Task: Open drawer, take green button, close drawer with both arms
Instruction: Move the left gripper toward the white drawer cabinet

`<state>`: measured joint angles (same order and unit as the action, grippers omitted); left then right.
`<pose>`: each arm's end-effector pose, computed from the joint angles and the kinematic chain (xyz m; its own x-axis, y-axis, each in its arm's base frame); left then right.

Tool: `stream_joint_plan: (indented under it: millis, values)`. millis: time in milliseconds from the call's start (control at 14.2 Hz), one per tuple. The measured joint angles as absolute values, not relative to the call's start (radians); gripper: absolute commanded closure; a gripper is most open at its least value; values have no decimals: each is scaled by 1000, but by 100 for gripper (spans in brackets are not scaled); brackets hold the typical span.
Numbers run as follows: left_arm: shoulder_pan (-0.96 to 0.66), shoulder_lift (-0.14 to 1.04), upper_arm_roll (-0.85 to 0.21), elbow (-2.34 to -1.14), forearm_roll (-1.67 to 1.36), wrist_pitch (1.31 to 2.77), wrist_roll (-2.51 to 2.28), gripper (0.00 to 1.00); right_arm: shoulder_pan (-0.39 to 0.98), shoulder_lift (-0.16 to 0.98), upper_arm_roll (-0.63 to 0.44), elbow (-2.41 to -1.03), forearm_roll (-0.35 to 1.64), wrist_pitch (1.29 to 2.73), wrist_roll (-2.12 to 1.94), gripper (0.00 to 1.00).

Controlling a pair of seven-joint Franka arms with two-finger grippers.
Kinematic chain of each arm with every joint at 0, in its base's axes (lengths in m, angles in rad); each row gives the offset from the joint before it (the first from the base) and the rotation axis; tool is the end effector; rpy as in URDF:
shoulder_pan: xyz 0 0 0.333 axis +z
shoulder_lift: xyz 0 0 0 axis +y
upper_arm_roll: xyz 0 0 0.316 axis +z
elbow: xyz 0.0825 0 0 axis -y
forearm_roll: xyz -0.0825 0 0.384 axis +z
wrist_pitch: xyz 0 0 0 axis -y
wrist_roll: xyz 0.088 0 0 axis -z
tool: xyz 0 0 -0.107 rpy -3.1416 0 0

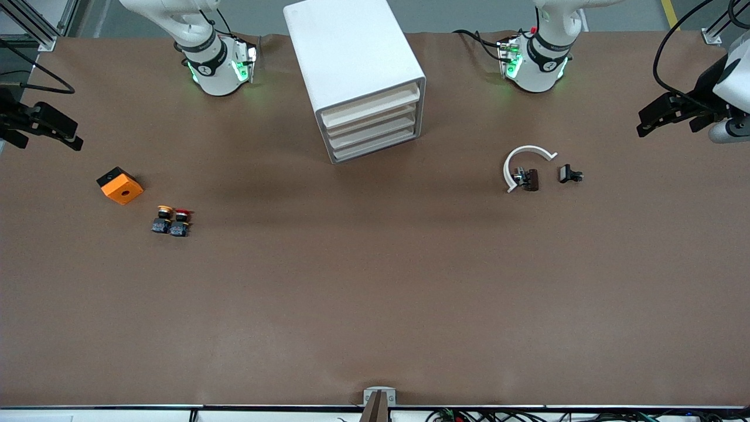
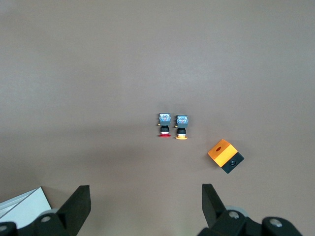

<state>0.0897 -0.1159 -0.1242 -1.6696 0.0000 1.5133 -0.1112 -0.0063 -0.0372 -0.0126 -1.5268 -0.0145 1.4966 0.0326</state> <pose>0.5114 -0.0215 0.6345 0.9962 0.0781 -0.0394 0.0774 -0.9968 -0.0188 0.5354 -0.0119 0.6589 0.9986 -0.0525 0.0075 -0.0526 -0.9985 0.0138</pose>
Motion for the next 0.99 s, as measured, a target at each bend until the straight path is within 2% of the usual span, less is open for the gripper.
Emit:
stream_joint_plan:
  millis: [494,777,989]
  values:
    - [97,-74,-123,-1639,23,1509,-111,0,-6,-37,-13,-1527,-14,1497,33,0]
    - [92,26,-125,-1623,25,1507,-115,0,-6,-37,-13,-1526,-14,1497,33,0]
    - [77,130,-136,-1619,25,1579,-192,0,-6,-36,-13,-1524,-13,1498,33,0]
